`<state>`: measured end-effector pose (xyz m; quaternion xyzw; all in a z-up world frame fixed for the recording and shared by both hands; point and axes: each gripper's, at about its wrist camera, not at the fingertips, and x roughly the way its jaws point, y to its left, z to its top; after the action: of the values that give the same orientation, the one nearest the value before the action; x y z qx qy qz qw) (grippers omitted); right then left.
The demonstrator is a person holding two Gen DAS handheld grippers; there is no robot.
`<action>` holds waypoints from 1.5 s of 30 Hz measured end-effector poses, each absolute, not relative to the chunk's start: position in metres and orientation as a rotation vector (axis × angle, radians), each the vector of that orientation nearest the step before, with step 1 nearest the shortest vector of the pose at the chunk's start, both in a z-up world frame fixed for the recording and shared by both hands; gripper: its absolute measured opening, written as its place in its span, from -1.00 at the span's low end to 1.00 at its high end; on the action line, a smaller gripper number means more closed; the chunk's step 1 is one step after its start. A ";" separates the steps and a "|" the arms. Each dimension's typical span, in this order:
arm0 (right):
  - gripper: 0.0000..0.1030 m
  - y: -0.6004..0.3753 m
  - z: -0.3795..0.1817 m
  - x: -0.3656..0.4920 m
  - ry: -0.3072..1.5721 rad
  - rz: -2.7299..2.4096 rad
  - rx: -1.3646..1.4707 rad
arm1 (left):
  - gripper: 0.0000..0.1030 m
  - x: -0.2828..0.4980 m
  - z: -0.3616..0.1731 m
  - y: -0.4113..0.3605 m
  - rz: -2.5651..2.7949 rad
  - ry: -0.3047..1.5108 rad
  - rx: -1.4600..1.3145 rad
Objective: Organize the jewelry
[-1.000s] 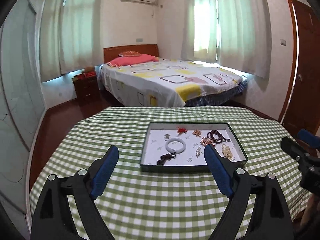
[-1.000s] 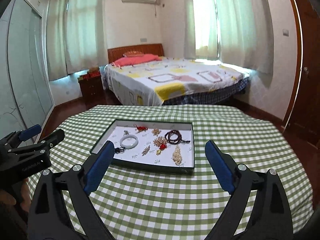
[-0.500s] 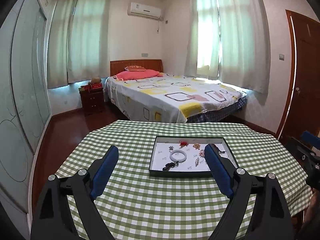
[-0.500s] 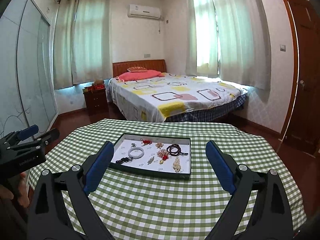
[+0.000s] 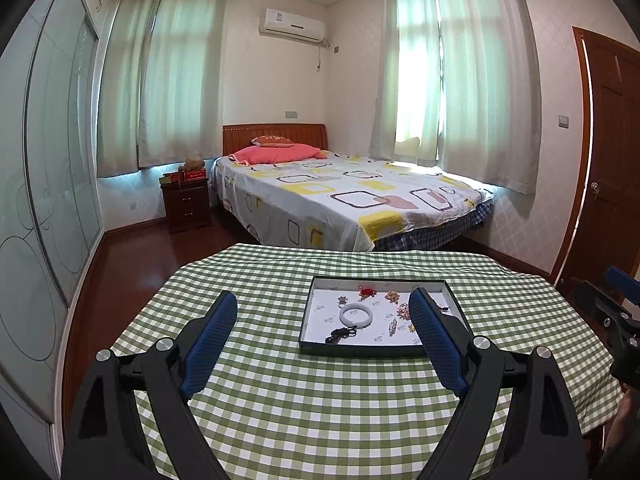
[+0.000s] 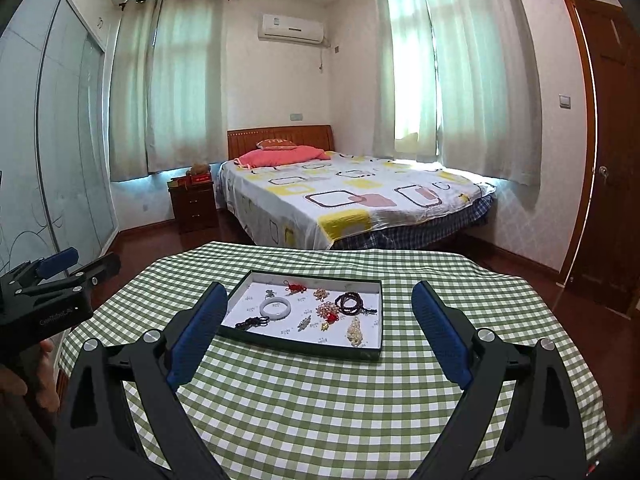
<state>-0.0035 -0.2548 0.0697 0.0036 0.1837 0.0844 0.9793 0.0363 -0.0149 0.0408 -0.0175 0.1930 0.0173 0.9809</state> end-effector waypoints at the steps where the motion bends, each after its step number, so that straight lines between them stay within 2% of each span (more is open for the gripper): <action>1: 0.77 -0.255 0.070 -0.004 0.369 0.169 0.008 | 0.64 0.036 0.041 -0.015 0.034 0.389 -0.034; 45: 0.77 -0.247 0.061 0.001 0.395 0.177 0.005 | 0.64 0.037 0.035 -0.015 0.081 0.397 -0.028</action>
<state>0.0008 -0.2474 0.0613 0.0026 0.1958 0.0881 0.9767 0.0367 -0.0152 0.0353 -0.0137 0.1973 0.0403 0.9794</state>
